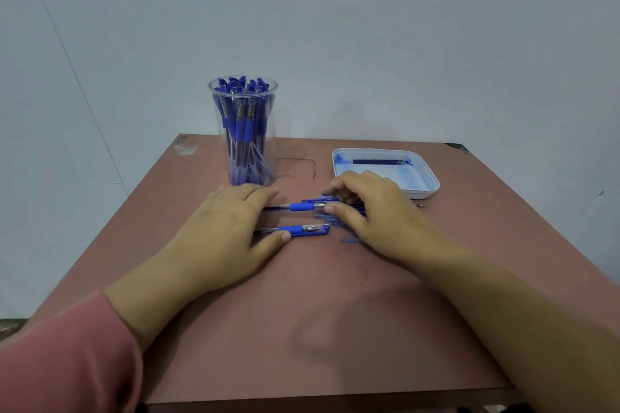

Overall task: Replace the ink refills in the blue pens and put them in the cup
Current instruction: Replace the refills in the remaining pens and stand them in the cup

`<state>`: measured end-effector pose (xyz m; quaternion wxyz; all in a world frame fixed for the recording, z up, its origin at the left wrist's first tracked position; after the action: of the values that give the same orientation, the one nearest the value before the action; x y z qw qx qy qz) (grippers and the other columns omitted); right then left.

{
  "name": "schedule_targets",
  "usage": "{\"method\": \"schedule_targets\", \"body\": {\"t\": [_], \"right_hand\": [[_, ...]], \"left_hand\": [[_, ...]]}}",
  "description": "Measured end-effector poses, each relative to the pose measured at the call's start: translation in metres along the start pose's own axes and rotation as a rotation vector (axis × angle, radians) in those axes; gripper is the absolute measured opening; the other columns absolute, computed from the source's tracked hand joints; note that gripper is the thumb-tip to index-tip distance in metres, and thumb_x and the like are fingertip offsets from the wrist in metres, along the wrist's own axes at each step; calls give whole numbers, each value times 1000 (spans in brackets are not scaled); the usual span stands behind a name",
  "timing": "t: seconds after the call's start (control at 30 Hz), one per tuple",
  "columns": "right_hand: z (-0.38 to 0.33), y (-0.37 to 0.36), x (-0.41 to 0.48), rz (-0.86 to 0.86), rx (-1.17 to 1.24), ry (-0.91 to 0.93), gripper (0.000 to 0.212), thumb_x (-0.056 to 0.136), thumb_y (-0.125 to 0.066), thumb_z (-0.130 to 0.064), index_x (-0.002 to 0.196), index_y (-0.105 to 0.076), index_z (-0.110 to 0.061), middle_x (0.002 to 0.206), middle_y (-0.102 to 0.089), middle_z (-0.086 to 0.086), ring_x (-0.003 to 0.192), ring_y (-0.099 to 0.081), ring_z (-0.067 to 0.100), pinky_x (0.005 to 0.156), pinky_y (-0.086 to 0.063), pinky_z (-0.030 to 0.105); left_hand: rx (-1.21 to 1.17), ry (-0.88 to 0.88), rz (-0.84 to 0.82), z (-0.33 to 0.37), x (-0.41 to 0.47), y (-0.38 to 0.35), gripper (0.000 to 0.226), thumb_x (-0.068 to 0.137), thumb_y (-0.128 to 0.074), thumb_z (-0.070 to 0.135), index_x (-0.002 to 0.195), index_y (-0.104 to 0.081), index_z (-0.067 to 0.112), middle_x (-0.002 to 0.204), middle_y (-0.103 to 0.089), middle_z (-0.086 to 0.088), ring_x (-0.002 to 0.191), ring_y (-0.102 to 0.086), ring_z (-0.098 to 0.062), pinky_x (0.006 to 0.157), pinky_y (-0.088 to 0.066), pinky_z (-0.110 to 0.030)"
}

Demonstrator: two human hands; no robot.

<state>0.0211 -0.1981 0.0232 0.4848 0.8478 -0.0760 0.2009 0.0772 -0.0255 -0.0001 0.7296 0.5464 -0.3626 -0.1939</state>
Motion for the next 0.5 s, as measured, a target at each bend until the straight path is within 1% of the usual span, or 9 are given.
{"method": "schedule_targets", "body": {"t": [0.03,0.1,0.17,0.27,0.37,0.43,0.5], "right_hand": [[1,3,-1,4,28,-11,12,91,-62,-31,102,-65,-27,85,-59,-15,86,-53,3,77,-41,15],[4,7,-1,13,89,-26,6,92,-61,-29,98,-64,-28,88,-63,-12,86,-57,3,76,-43,14],[7,10,-1,50,154,-51,5,92,-61,-27,95,-63,-30,87,-65,-11,85,-60,4,75,-46,15],[14,13,1,125,241,-84,6,91,-62,-28,92,-61,-34,82,-67,-12,82,-63,2,73,-47,13],[16,16,1,149,280,-76,11,91,-62,-29,88,-60,-40,79,-66,-16,83,-63,1,72,-44,9],[15,17,1,128,266,-39,15,88,-66,-30,91,-60,-43,87,-66,-17,88,-62,1,75,-45,9],[12,19,1,121,191,24,28,85,-72,-28,93,-57,-50,93,-65,-18,91,-61,4,79,-47,13]], "left_hand": [[-14,-60,67,6,3,5,73,83,-33,66,140,-45,23,129,-54,8,117,-50,-15,101,-34,-25],[-50,-170,164,19,8,14,61,87,-42,56,137,-50,21,121,-59,6,111,-53,-14,99,-35,-23],[-99,-216,184,28,17,18,50,89,-50,48,133,-52,25,116,-61,8,107,-55,-12,95,-42,-26],[-191,-241,189,34,32,20,37,89,-64,30,125,-53,30,111,-64,13,99,-60,-8,82,-53,-33],[-228,-273,205,35,42,19,25,90,-65,22,114,-59,28,100,-64,14,85,-58,-4,72,-52,-31],[-256,-284,215,34,42,16,21,92,-63,22,113,-62,26,96,-63,14,83,-58,-4,72,-50,-30],[-277,-280,237,31,39,14,22,92,-63,23,114,-63,27,95,-62,16,81,-59,-5,72,-50,-30]]}}
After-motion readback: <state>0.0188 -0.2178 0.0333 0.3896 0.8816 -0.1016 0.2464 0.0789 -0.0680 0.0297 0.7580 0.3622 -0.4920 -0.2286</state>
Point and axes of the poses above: each hand's wrist, its own x-axis towards the middle knuckle, its own y-axis out of the back of the hand, z = x × y, the point moved 7 cm from there along x, towards the middle knuckle
